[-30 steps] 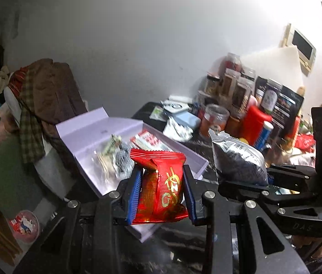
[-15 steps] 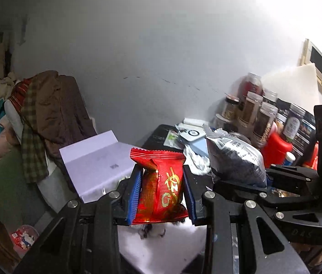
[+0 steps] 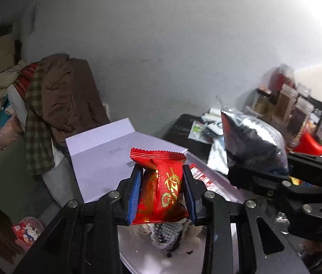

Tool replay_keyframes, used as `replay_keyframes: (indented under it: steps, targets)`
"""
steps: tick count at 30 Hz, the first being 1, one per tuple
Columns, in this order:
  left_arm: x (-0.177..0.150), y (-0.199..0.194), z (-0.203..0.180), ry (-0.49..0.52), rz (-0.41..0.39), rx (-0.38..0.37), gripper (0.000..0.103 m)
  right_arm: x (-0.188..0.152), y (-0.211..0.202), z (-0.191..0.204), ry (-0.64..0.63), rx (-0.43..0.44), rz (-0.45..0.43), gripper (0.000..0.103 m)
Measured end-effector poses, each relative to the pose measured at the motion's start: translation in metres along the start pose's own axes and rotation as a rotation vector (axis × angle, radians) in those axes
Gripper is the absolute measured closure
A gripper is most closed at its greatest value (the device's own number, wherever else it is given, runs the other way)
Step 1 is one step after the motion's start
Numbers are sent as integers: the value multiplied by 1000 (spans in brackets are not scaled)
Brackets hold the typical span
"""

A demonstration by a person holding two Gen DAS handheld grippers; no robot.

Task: Organize soft objects
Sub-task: 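Carry both packets over the lavender box and lower them inside, then open both tools to release the packets into the box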

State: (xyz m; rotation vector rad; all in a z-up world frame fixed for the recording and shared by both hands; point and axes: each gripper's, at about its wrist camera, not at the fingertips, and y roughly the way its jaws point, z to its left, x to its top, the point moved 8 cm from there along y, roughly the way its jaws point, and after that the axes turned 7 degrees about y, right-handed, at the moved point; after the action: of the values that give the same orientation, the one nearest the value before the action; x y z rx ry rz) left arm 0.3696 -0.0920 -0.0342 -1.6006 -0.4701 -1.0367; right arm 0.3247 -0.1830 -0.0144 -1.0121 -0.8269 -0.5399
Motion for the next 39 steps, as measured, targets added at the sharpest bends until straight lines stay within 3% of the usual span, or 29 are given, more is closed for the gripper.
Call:
replay_keyframes:
  steps: [22, 39]
  targets:
    - [-53, 72, 19, -22, 233, 38, 69, -17, 55, -27, 40, -20, 125, 75]
    - [-60, 82, 18, -11, 267, 63, 69, -52, 98, -44, 63, -69, 257, 74]
